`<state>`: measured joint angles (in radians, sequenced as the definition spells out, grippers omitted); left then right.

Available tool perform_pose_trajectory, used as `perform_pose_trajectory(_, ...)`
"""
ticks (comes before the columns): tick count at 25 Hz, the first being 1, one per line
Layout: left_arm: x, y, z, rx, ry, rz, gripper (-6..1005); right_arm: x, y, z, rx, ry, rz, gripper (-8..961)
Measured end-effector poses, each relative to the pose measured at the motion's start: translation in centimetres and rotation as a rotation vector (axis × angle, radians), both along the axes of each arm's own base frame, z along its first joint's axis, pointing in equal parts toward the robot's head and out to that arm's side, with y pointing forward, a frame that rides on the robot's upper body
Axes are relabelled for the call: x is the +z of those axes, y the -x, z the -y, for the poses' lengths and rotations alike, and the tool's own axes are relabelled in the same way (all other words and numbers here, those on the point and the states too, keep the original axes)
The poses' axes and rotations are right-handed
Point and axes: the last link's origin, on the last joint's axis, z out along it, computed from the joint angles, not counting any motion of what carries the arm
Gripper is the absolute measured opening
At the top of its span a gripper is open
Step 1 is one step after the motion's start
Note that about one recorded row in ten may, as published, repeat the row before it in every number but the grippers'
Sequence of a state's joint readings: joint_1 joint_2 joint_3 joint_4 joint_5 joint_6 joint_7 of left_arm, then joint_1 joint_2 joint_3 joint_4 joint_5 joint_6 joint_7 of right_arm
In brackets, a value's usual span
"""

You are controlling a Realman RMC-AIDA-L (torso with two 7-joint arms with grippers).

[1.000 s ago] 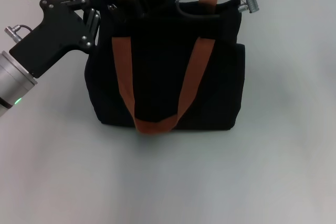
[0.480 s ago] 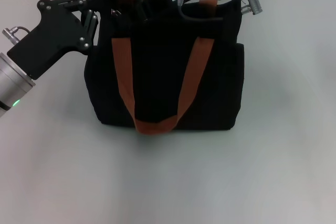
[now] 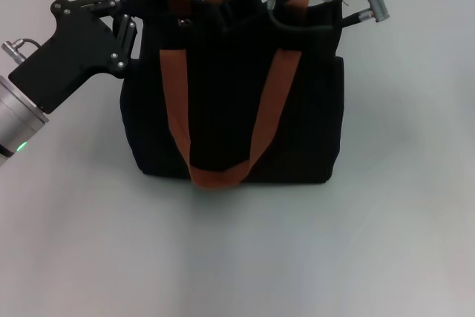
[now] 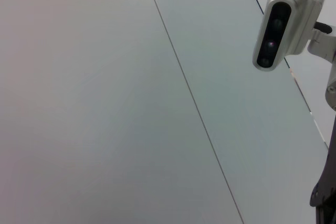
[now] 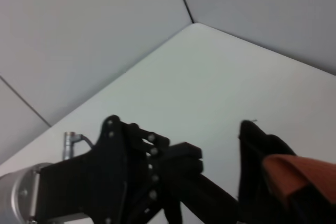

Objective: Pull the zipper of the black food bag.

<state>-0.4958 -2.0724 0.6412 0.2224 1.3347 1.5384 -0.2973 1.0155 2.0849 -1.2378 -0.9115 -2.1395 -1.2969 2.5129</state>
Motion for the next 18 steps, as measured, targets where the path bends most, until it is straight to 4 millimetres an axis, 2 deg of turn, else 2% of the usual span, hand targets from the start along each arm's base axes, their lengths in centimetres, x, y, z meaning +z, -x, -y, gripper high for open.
perform_pose_trajectory(11, 0.0, 0.1, 0.0, 0.006, -0.002, 0.0, 26, 0.6, -0.7, 0.1, -0.055, -0.015, 0.055, -1)
perform_pose_trajectory(18, 0.1, 0.1, -0.1, 0.012, -0.007, 0.006, 27, 1.8, -1.6, 0.1, -0.103, -0.063, 0.092, -1)
